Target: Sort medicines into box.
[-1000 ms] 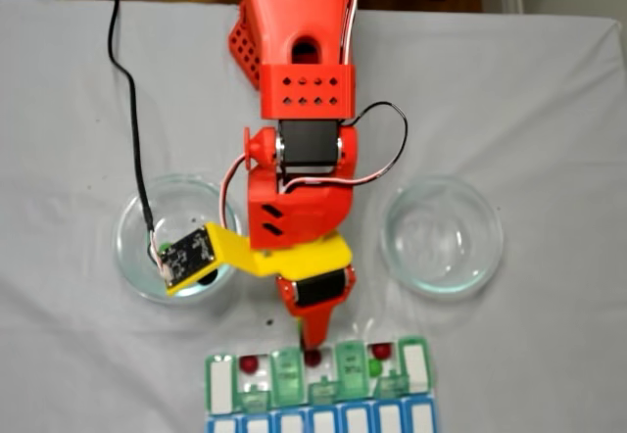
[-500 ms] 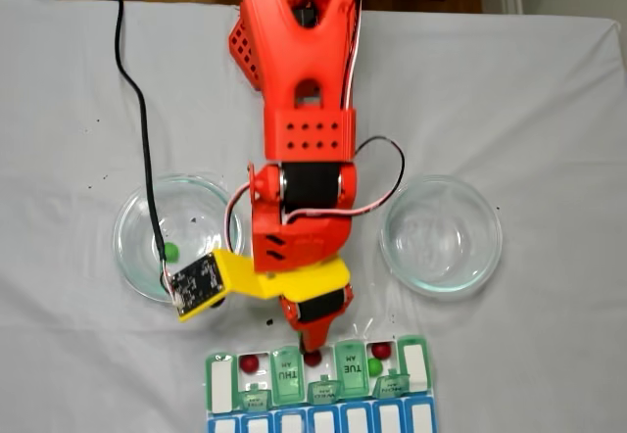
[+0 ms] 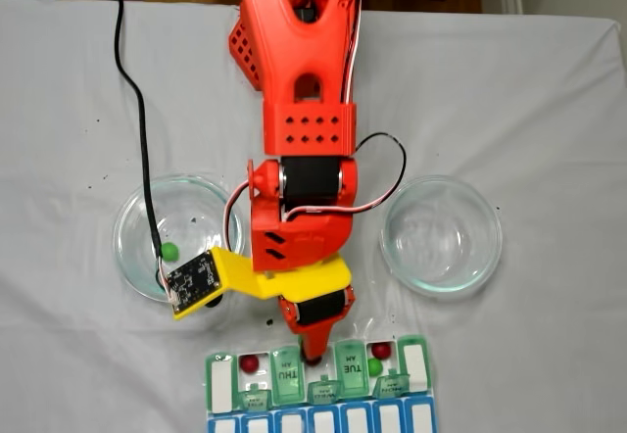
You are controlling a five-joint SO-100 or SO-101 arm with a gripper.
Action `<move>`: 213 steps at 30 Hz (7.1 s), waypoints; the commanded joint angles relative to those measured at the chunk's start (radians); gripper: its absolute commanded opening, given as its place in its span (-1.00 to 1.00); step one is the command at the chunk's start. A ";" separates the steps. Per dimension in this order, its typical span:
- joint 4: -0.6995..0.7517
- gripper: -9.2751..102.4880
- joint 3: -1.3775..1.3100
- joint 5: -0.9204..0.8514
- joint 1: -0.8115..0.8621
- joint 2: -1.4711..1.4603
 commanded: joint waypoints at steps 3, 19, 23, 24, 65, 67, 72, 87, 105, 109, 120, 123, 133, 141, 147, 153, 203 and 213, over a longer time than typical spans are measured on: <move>-0.060 -0.84 -0.058 0.009 -0.006 0.077; -0.106 -0.83 -0.072 -0.026 -0.020 0.005; -0.104 -0.78 -0.063 -0.018 -0.025 -0.002; -0.103 -0.76 -0.061 -0.015 -0.026 -0.002; 0.609 -0.84 -0.232 -0.301 0.170 0.256; 0.638 -0.84 -0.264 -0.342 0.233 0.262; 0.630 -0.84 -0.244 -0.520 0.403 0.290; 0.385 -0.61 0.213 -0.790 0.549 0.512; 0.158 -0.63 0.236 -0.897 0.517 0.278; 0.198 -0.63 0.204 -0.928 0.512 0.245; 0.072 -0.63 0.238 -0.925 0.517 0.209; 0.044 -0.62 0.252 -0.934 0.517 0.204; 0.049 -0.64 0.236 -0.979 0.523 0.189; 0.048 -0.64 0.230 -1.005 0.537 0.184; 0.048 -0.63 0.225 -1.040 0.554 0.187; 0.041 -0.62 0.236 -1.055 0.566 0.210; -0.044 -0.55 0.295 -1.137 0.554 0.130; -0.069 -0.57 0.285 -1.135 0.555 0.091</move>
